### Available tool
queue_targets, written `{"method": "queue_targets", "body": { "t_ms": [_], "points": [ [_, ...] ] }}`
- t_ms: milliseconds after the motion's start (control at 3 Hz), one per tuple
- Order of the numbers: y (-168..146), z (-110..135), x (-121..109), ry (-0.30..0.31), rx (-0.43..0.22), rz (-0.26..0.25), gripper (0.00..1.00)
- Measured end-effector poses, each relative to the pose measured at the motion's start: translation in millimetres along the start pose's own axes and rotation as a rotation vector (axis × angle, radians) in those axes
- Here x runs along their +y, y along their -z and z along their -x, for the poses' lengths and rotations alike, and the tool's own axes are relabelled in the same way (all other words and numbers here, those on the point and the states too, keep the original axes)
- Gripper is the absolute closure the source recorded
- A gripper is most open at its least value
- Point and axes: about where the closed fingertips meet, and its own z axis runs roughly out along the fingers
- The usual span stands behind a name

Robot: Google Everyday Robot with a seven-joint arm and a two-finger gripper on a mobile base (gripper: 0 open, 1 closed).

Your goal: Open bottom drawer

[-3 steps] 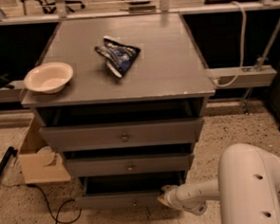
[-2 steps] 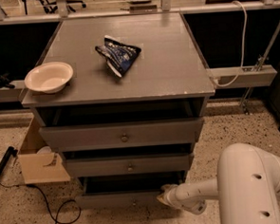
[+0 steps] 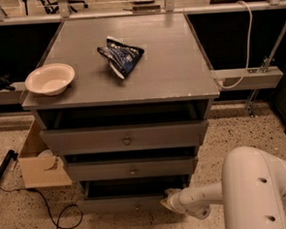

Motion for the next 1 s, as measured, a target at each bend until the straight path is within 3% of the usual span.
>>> {"method": "queue_targets", "body": {
  "t_ms": [333,667,1000],
  "points": [
    [0.0,0.0,0.0,0.0,0.0,0.0,0.11],
    [-0.1,0.0,0.1,0.0,0.0,0.0,0.0],
    [-0.1,0.0,0.1,0.0,0.0,0.0,0.0]
  ]
}}
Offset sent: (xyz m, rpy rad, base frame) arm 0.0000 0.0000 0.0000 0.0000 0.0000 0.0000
